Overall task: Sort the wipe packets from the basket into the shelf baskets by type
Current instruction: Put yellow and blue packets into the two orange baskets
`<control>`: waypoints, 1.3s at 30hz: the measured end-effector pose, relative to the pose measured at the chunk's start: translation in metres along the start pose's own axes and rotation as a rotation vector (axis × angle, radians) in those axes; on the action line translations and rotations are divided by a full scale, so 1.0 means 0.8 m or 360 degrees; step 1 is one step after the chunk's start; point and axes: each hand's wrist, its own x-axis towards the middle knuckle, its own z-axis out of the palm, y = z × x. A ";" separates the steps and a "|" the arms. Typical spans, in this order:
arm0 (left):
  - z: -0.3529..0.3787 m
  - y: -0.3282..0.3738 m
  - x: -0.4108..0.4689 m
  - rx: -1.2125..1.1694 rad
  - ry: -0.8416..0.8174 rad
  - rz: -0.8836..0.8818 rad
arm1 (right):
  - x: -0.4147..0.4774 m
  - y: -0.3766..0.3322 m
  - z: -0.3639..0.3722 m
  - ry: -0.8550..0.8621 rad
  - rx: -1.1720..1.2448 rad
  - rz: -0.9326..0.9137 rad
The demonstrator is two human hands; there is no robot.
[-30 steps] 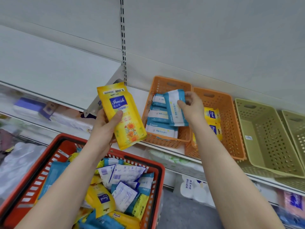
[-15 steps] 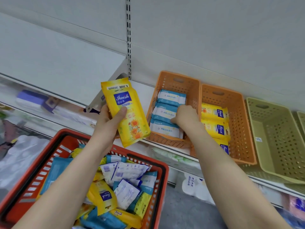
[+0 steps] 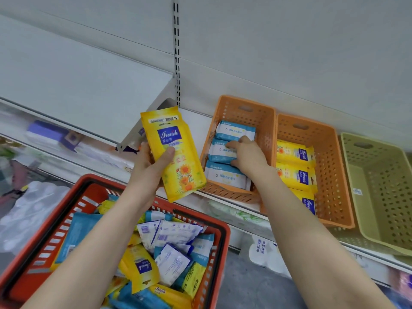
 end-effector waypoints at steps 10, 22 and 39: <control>0.013 0.003 -0.009 0.0062 0.0028 0.0037 | -0.056 -0.043 -0.063 0.0452 0.0815 -0.0078; 0.063 -0.009 -0.039 0.0346 -0.0212 0.0151 | -0.184 -0.020 -0.059 0.0365 0.2675 0.0256; 0.209 -0.032 -0.051 0.0202 -0.0016 0.0234 | -0.062 0.162 -0.075 0.0825 0.1825 0.1259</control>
